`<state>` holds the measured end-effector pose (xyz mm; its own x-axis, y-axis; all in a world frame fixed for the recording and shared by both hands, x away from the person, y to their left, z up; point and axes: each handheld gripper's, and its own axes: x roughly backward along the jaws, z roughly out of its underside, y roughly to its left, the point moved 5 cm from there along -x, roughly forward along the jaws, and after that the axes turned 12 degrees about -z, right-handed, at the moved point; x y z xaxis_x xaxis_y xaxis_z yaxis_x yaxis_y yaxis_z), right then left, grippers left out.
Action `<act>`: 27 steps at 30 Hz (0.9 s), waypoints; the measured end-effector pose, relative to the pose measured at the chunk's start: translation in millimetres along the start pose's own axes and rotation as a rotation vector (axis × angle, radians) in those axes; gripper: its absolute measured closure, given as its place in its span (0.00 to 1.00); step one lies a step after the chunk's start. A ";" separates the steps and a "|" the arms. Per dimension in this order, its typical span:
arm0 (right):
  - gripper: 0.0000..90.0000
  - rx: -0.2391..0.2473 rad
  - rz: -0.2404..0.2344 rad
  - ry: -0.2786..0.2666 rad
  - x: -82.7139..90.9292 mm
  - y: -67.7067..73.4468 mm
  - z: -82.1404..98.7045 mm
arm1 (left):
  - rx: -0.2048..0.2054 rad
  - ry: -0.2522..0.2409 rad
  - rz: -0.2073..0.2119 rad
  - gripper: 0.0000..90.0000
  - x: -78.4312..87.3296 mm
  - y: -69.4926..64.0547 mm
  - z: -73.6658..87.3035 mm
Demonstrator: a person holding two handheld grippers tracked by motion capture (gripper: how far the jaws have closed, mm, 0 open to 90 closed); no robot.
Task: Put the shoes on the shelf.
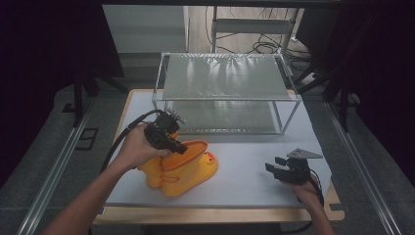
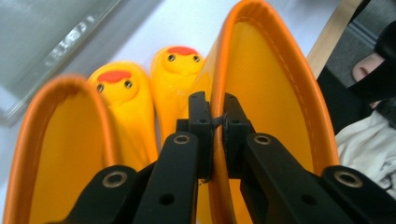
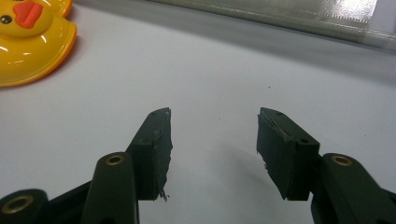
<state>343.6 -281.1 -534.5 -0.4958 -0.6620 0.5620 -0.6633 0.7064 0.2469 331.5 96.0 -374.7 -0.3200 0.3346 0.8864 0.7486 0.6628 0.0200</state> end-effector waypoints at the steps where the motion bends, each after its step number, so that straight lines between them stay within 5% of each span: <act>1: 0.50 0.000 0.001 0.002 -0.1 0.3 0.1 | 0.002 0.004 0.011 0.96 -0.3 -0.2 6.2; 7: 0.50 -0.002 0.001 0.004 -0.3 0.2 0.5 | 0.001 0.008 -0.006 0.94 -0.1 0.2 16.0; 13: 0.50 -0.003 0.004 0.000 0.6 0.2 0.2 | 0.013 0.001 -0.039 0.81 0.4 3.9 18.8; 20: 0.50 -0.006 0.006 -0.002 1.2 -0.5 0.1 | 0.043 -0.079 -0.007 0.58 12.8 9.6 12.1; 27: 0.49 -0.004 0.007 -0.003 1.7 -1.7 0.2 | 0.084 -0.133 0.000 0.48 31.6 18.2 9.5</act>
<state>343.7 -283.4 -534.2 -0.5020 -0.6578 0.5615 -0.6574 0.7120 0.2465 329.4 125.0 -350.7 -0.3986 0.4166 0.8171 0.6989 0.7149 -0.0235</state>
